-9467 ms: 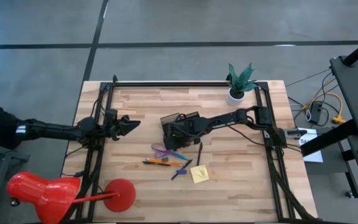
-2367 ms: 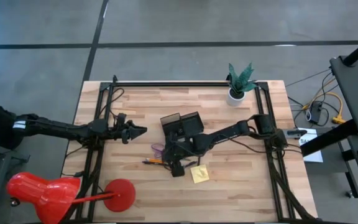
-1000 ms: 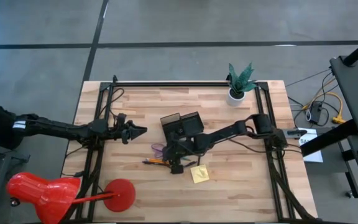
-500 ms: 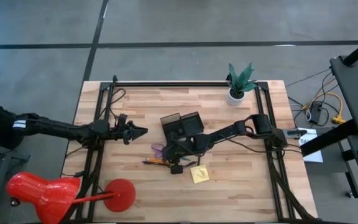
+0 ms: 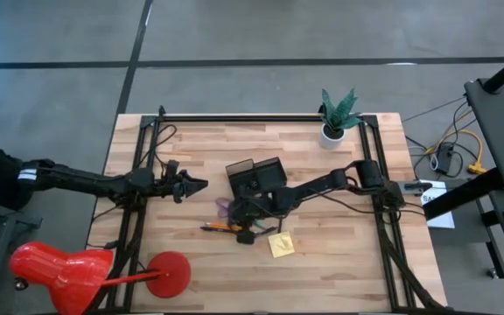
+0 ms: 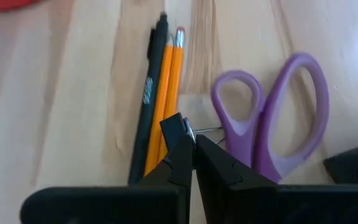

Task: Pick and place office supplies into organizer
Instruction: Put the black binder clip into the black desk organizer

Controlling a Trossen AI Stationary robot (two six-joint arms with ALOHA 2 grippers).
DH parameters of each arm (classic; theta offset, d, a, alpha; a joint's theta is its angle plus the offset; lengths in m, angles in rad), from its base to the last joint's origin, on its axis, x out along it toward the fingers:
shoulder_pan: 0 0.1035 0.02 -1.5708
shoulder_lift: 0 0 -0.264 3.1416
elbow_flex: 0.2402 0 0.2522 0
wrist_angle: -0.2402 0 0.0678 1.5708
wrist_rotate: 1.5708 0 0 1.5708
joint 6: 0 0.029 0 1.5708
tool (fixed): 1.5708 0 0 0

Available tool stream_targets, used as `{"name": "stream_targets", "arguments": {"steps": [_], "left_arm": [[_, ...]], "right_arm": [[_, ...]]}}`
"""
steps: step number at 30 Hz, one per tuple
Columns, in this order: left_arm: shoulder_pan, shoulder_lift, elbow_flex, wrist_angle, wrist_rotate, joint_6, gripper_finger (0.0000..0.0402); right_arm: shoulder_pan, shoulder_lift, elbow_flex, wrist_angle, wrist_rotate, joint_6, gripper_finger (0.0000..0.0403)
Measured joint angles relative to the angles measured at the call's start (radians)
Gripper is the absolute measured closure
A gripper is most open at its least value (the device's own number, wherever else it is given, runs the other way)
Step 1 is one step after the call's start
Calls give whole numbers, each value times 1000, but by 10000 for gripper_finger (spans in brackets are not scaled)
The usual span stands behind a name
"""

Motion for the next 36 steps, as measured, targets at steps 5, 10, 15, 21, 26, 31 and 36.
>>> {"name": "stream_targets", "arguments": {"steps": [5,10,15,21,26,31,36], "left_arm": [[0,-1,0,-1,0,0,302],[0,-6,0,-1,1,0,302],[0,-15,0,-2,2,0,302],[0,-12,0,0,3,3,302],[0,-14,0,-2,3,3,302],[0,-12,0,-2,0,4,302],[0,-13,0,-3,0,4,302]], "right_arm": [[0,-24,42,-51,28,-26,394],[-8,-59,49,-121,139,-56,394],[-16,-117,49,-169,214,-58,394],[-14,-196,48,-189,349,-48,394],[-38,-219,48,-350,392,-1,395],[-52,-205,44,-442,274,53,395],[-51,-185,39,-379,285,41,395]]}}
